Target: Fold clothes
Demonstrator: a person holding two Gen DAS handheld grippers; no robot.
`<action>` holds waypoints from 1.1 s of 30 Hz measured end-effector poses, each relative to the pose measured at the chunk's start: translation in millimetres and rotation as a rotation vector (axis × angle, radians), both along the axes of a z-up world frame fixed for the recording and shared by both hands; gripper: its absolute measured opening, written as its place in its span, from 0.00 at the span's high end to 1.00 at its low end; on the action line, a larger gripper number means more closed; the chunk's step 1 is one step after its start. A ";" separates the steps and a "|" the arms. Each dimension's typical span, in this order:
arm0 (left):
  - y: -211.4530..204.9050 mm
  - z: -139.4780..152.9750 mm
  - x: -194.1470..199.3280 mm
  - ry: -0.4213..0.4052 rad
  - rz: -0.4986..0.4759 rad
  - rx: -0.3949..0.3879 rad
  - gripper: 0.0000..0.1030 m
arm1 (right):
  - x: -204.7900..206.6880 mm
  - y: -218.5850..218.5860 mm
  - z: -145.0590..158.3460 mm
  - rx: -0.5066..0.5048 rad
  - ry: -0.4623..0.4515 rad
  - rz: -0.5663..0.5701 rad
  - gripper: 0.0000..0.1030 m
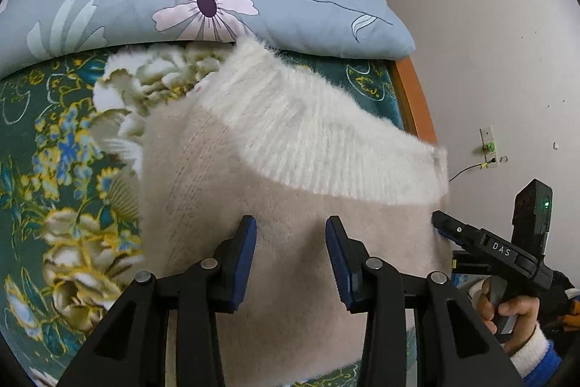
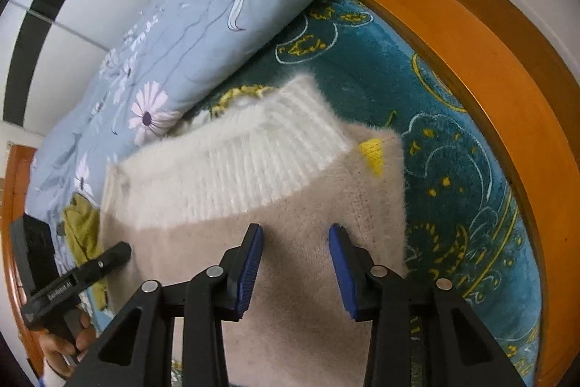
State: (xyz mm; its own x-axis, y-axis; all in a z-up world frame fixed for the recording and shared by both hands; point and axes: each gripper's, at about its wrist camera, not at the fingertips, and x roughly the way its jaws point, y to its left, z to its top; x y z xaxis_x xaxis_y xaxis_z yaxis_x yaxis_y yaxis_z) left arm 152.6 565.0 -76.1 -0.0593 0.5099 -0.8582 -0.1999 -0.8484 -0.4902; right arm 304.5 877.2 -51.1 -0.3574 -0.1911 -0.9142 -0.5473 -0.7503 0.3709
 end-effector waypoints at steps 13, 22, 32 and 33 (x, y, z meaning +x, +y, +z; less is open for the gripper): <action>-26.7 37.8 46.3 0.007 0.066 0.012 0.59 | 18.8 -36.8 27.0 0.045 0.001 0.042 0.49; -37.7 29.7 140.2 -0.017 0.118 -0.111 0.28 | 88.5 -97.5 15.1 -0.005 -0.116 0.094 0.43; -25.0 34.4 213.5 -0.040 0.148 -0.231 0.20 | 134.3 -121.2 25.9 0.076 -0.120 0.128 0.05; -25.2 34.0 216.8 -0.049 0.163 -0.244 0.20 | 137.1 -120.2 27.2 0.083 -0.111 0.135 0.02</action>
